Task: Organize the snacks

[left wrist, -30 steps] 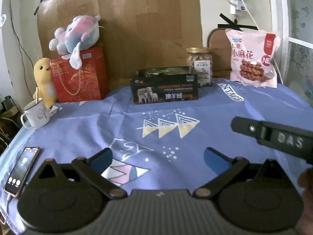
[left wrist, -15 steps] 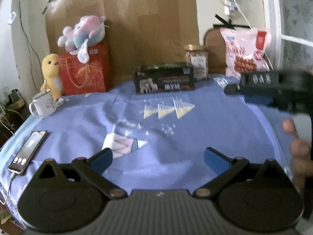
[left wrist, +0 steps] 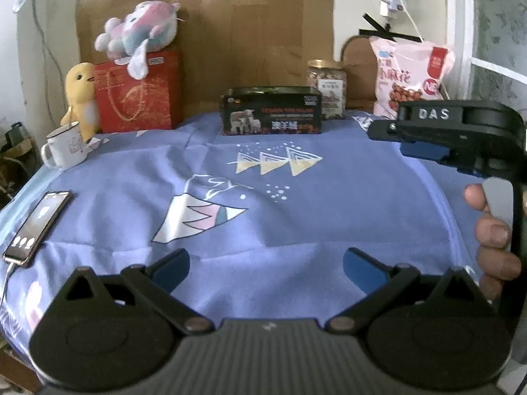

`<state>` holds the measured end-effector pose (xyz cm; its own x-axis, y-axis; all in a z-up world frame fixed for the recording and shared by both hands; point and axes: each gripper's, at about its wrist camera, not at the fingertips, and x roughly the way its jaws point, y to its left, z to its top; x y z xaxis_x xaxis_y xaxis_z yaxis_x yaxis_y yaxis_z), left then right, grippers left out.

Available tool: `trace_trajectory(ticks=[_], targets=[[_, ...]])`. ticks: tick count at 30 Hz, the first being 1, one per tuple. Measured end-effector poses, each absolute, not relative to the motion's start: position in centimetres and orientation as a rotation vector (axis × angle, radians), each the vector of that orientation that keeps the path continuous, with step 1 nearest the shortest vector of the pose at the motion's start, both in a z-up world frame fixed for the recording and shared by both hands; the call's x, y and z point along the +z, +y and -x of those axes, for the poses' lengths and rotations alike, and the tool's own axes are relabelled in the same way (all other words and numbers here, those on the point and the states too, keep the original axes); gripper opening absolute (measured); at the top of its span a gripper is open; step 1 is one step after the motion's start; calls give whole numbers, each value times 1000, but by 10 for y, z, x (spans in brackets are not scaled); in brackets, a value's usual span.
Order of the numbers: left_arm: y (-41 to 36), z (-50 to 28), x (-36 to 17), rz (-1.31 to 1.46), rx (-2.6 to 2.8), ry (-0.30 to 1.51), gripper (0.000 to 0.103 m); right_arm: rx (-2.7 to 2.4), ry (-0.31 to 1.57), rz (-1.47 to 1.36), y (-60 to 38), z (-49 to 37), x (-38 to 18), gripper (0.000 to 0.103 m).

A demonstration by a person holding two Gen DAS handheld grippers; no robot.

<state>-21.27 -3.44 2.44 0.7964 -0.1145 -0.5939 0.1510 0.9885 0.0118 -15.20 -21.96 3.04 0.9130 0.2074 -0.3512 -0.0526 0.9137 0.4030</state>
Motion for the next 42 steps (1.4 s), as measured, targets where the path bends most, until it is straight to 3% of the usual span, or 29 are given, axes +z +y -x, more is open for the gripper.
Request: trace_trajectory(ticks=[19, 42], targets=[[-21, 195, 67, -68, -42, 481, 103, 199, 410, -378, -212, 156, 31, 49], [-22, 168, 78, -117, -7, 508, 103, 215, 392, -380, -210, 163, 36, 49]])
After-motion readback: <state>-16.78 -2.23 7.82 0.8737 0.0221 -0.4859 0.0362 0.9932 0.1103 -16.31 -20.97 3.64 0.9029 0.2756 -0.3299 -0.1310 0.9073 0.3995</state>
